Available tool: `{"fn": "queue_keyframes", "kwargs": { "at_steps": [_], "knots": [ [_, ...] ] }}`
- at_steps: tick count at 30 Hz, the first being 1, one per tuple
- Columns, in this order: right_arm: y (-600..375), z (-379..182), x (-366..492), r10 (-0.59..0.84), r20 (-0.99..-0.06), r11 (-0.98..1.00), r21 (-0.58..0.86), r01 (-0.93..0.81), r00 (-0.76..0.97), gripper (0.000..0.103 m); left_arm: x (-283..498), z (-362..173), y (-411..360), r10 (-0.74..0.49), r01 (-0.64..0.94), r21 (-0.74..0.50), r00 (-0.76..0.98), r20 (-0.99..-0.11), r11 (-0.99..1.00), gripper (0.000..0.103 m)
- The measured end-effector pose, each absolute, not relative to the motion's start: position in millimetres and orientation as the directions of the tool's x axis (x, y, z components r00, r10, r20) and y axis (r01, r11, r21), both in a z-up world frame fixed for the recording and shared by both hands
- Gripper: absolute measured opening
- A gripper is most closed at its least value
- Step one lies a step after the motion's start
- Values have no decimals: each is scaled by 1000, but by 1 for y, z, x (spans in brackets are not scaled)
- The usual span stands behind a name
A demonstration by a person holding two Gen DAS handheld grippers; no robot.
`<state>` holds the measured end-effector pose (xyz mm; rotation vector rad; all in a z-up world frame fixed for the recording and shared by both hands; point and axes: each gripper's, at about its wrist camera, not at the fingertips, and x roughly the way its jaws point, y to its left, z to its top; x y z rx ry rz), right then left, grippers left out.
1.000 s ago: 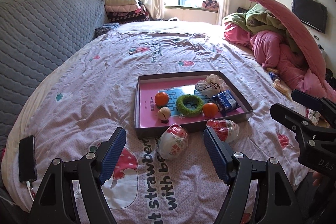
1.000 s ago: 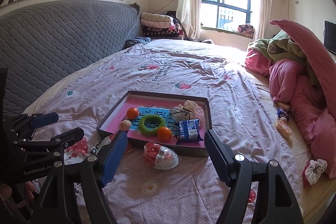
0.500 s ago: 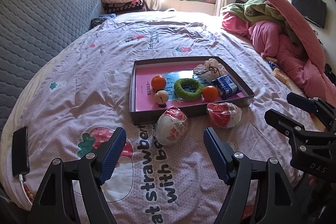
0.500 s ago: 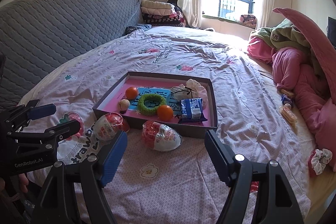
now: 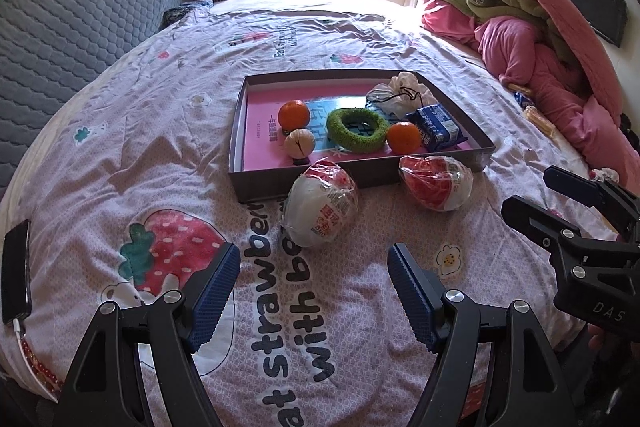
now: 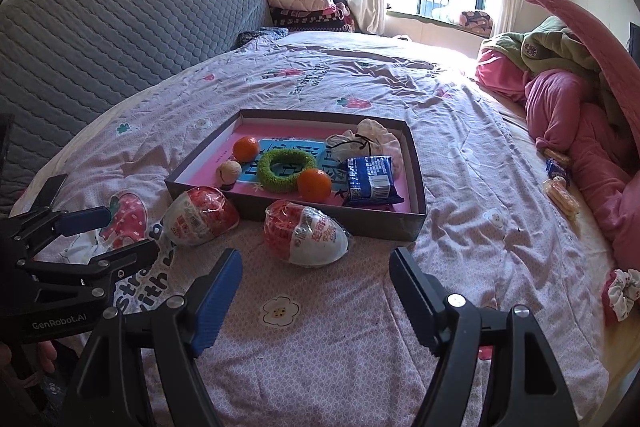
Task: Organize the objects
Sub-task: 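Move both open tools toward the two wrapped eggs on the bedspread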
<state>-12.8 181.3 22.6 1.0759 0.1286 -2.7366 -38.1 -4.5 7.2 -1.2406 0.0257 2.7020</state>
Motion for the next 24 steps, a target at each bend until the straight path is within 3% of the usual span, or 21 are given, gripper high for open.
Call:
{"fn": "queue_keyframes", "kwargs": {
  "at_steps": [24],
  "knots": [
    [188, -18, -39, -149, -730, -977, 6, 212, -667, 75, -69, -35, -14, 185, -166, -107, -582, -792, -980, 77]
  ]
}}
